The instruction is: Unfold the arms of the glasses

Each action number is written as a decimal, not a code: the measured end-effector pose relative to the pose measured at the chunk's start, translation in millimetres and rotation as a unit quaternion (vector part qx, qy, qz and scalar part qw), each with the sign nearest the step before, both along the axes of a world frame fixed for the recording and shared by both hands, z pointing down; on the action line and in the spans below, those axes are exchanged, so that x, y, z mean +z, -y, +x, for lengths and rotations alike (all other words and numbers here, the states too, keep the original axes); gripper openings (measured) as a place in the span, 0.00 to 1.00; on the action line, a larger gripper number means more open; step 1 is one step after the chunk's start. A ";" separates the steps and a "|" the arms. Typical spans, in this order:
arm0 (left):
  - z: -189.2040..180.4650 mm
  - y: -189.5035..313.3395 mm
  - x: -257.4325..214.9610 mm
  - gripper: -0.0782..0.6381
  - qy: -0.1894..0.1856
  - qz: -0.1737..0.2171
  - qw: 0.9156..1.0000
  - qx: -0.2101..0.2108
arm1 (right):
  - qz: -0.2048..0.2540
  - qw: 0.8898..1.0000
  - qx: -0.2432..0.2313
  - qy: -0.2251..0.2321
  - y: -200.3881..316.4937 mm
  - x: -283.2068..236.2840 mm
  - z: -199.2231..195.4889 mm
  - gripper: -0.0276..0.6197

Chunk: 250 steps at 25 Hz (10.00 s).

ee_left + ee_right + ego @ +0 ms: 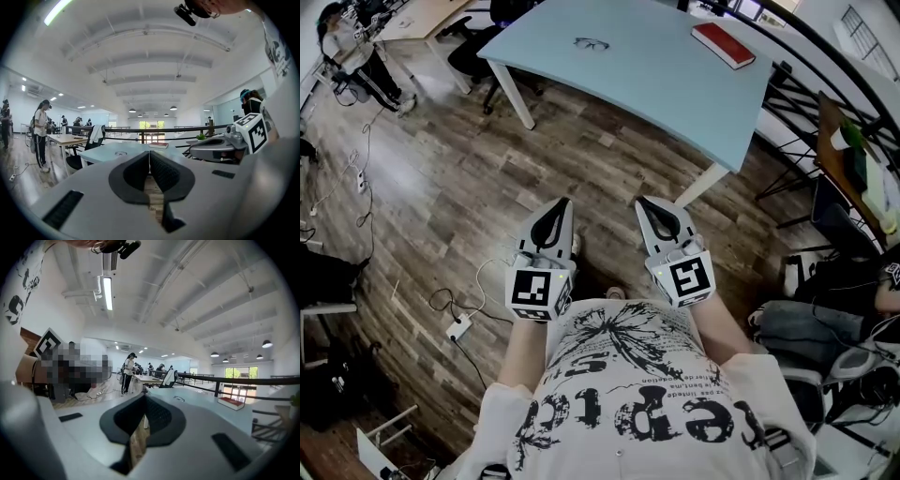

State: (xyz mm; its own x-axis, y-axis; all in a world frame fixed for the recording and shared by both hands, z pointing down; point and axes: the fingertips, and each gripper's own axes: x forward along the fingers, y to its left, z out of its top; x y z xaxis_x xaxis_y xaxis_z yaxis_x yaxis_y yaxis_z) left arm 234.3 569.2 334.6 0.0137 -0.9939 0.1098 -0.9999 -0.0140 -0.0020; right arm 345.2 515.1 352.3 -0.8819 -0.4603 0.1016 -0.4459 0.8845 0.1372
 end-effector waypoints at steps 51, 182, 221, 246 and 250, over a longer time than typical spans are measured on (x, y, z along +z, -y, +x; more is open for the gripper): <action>-299.8 530.1 39.0 0.13 -0.023 -0.078 0.995 0.049 | -0.090 0.993 0.046 -0.064 539.7 44.6 -288.7 0.06; -293.8 724.2 205.6 0.15 0.307 -0.260 0.651 0.644 | -0.261 0.817 -0.045 -0.512 645.2 252.0 -308.0 0.09; -301.6 728.9 208.9 0.15 0.304 -0.290 0.663 0.619 | -0.139 0.854 -0.100 -0.491 665.6 208.6 -390.6 0.09; -289.9 744.7 198.4 0.15 0.313 -0.278 0.710 0.567 | -0.161 0.879 -0.009 -0.449 661.0 161.7 -272.3 0.09; -286.7 747.1 194.3 0.15 0.294 -0.257 0.727 0.564 | -0.163 0.885 0.000 -0.435 661.9 159.8 -273.3 0.09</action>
